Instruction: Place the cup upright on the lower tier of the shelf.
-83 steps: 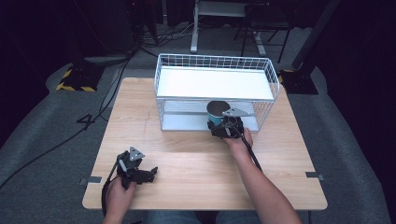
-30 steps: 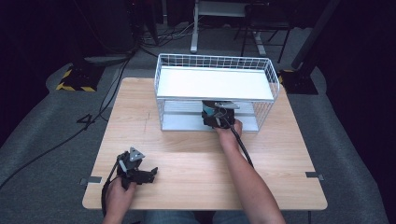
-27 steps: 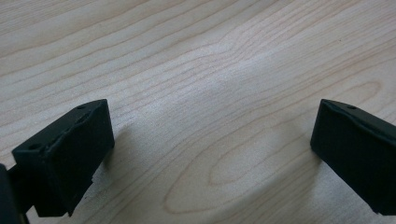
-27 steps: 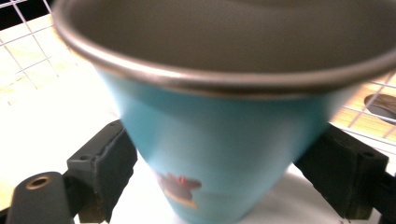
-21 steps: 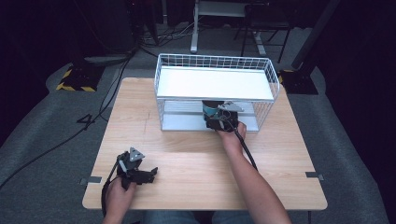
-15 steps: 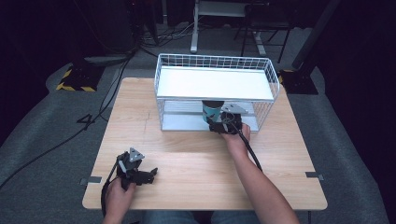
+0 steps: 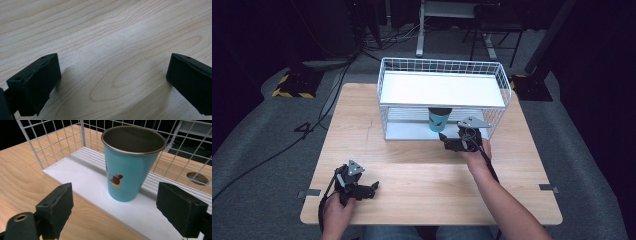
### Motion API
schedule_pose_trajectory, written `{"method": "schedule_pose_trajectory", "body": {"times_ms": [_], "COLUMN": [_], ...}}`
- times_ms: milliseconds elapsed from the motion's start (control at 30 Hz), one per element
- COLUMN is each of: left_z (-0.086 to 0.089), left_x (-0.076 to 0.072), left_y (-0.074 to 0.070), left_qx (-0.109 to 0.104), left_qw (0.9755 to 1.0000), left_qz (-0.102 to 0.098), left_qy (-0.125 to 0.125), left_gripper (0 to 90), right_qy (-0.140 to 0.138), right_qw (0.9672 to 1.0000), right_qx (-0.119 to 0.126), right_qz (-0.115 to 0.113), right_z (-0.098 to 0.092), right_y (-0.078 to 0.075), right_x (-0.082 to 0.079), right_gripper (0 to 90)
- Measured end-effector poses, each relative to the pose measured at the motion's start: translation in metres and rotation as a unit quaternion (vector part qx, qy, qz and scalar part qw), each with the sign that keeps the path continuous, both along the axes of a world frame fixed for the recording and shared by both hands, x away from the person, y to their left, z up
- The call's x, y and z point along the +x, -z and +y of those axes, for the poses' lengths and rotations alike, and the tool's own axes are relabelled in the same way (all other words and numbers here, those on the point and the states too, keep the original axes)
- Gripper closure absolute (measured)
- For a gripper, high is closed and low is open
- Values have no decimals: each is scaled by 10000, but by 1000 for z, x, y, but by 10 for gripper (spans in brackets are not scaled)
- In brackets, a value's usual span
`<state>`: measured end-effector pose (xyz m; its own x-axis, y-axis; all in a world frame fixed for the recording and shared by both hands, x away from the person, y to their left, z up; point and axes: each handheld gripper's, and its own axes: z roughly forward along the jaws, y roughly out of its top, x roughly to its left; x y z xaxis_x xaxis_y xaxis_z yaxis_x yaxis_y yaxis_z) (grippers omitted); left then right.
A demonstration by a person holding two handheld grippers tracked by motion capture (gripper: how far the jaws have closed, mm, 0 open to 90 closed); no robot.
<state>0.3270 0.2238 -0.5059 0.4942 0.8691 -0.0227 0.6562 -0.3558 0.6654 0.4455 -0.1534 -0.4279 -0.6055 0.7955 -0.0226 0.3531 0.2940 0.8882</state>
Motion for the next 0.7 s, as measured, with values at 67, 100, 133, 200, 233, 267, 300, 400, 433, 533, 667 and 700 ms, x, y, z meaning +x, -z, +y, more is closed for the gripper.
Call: {"method": "schedule_pose_trajectory", "body": {"times_ms": [67,100,133,200,233,267,300,400,433,533,667,700], "left_z": [0,0,0,0,0,0,0,0,0,0,1,0], "left_x": [0,0,0,0,0,0,0,0,0,0,1,1], "left_y": [0,0,0,0,0,0,0,0,0,0,0,0], "left_qx": [1,1,0,3,1,1,2,3,3,3,18,-9], "left_qw": [10000,10000,10000,10000,10000,10000,10000,10000,10000,10000,10000,10000], "left_qz": [-1,-1,-1,-2,0,-2,0,0,3,4,8,16], "left_qy": [0,0,1,-1,2,4,5,7,4,4,36,26], "left_gripper": [0,0,0,0,0,0,0,0,0,0,0,0], "right_qy": [-33,-39,-43,-76,-81,-96,-116,-143,-164,-181,-249,-236], "right_qw": [10000,10000,10000,10000,9999,9999,9999,9998,9998,9998,9996,9996], "right_qx": [-23,7,11,31,61,89,104,113,87,-30,9,8], "right_qz": [-4,-22,-27,-29,-23,0,3,-14,-9,-4,126,145], "right_z": [-4,-8,-10,-17,-19,-24,-27,-39,-43,-54,-75,-80], "right_y": [-3,-5,-6,-9,-10,-11,-12,-15,-16,-18,-19,-19], "right_x": [-5,-9,-11,-17,-19,-23,-25,-34,-36,-43,-55,-58], "right_gripper": [147,147,147,147,147,147,147,148,148,152,156,155]}}
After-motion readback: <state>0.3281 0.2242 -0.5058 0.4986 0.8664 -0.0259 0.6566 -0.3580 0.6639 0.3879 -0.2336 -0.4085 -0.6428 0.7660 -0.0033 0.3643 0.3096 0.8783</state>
